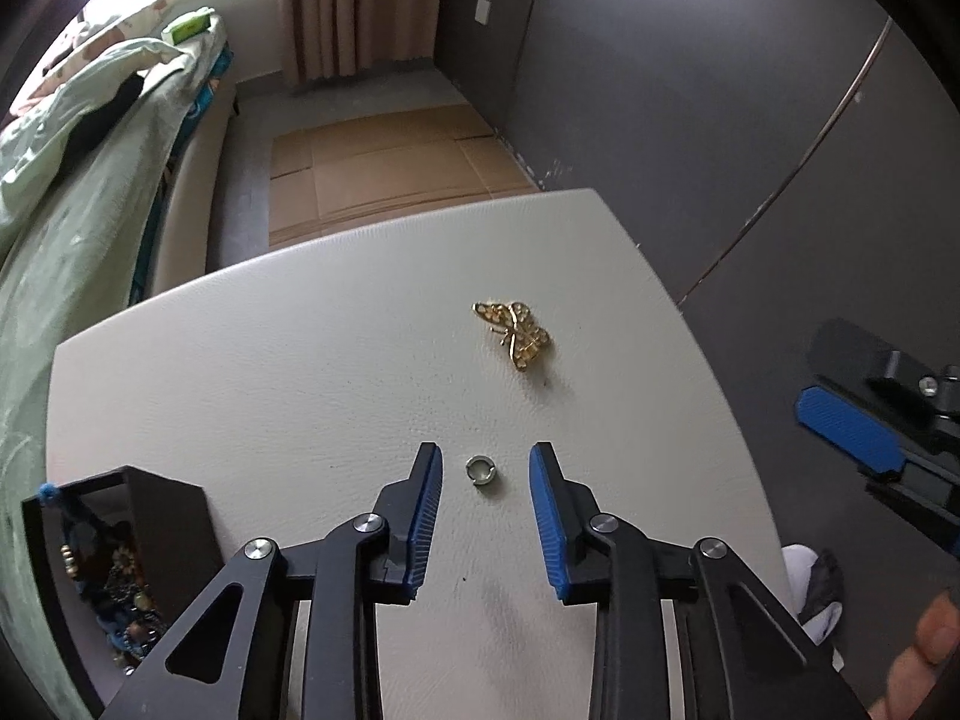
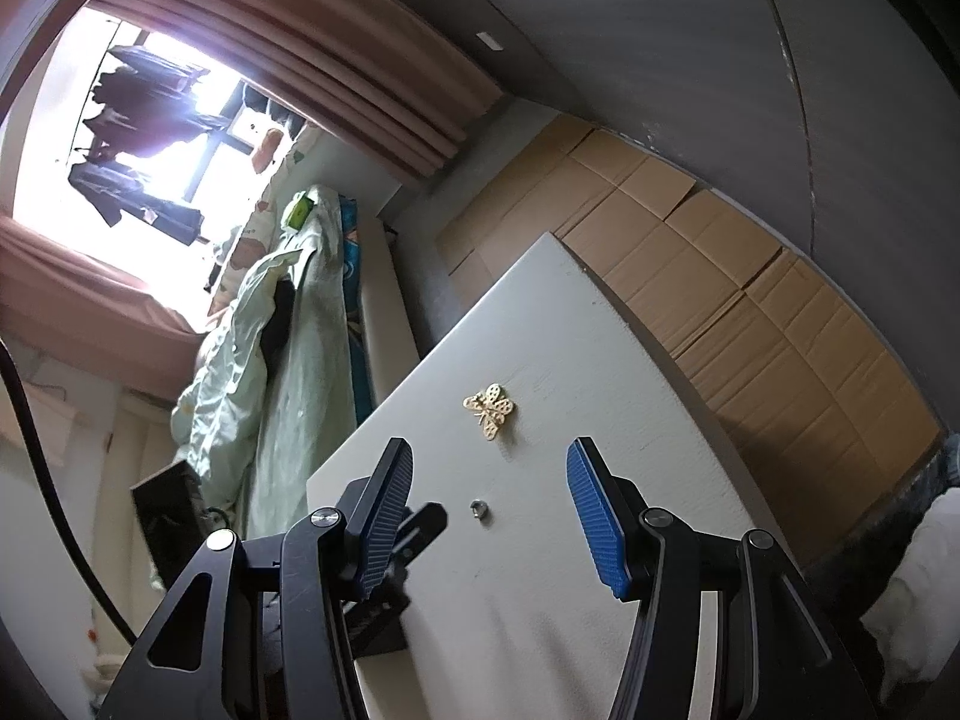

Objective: Organize jewelry
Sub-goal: 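Reach the left gripper to the small silver ring and grasp it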

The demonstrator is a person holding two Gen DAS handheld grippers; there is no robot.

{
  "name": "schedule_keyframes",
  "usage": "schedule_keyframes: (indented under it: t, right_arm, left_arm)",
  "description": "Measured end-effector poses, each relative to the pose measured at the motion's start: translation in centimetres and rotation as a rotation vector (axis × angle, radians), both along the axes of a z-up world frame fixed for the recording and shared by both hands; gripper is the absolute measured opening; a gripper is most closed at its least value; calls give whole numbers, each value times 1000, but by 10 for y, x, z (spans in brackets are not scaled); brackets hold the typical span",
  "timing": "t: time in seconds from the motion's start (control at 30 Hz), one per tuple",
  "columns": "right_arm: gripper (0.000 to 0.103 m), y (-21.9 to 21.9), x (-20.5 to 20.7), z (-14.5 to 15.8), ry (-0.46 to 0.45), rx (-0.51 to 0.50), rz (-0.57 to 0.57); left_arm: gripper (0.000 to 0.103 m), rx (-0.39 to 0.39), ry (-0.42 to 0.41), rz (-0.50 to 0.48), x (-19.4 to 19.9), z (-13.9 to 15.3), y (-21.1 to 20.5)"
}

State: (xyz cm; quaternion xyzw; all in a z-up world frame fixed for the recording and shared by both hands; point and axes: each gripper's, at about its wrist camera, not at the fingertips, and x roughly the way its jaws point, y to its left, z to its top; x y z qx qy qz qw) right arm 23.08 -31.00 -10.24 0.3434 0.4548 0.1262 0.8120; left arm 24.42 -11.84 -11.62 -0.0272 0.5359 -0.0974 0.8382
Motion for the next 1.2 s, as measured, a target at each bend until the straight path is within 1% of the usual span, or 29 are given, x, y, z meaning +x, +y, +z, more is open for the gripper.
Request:
schedule_keyframes:
  t: [0.2,0.23,0.27,0.33,0.43,0.53,0.67,0.73,0.8,1.03,1.2]
  right_arm:
    - [56,-5,2,-9,41,-17,-12]
    - [56,-7,3,-10,48,-17,-16]
    - [56,-8,3,-12,55,-18,-21]
    - [56,-12,3,-15,67,-19,-32]
    - [56,-18,3,-17,79,-9,-46]
    - [56,-20,2,-17,80,-7,-50]
    - [56,-20,1,-18,80,-9,-46]
    - [56,-19,1,-18,81,-11,-39]
    - [56,-17,2,-17,80,-19,-31]
    - [56,-2,9,-17,63,-50,4]
    - [56,18,13,-13,16,-89,47]
  left_arm:
    - [31,23,24,1,5,-15,-7]
    - [29,32,23,2,5,-16,-9]
    - [28,58,15,3,5,-16,-12]
    - [27,75,17,-4,5,-17,-16]
    - [20,78,36,3,6,-23,-17]
    - [15,100,18,8,5,-23,-19]
    - [13,109,5,3,3,-24,-20]
    - [13,91,7,6,3,-24,-17]
    - [13,49,15,23,4,-22,-9]
    - [13,-26,-36,60,-2,5,12]
    - [13,-74,-61,102,-9,21,34]
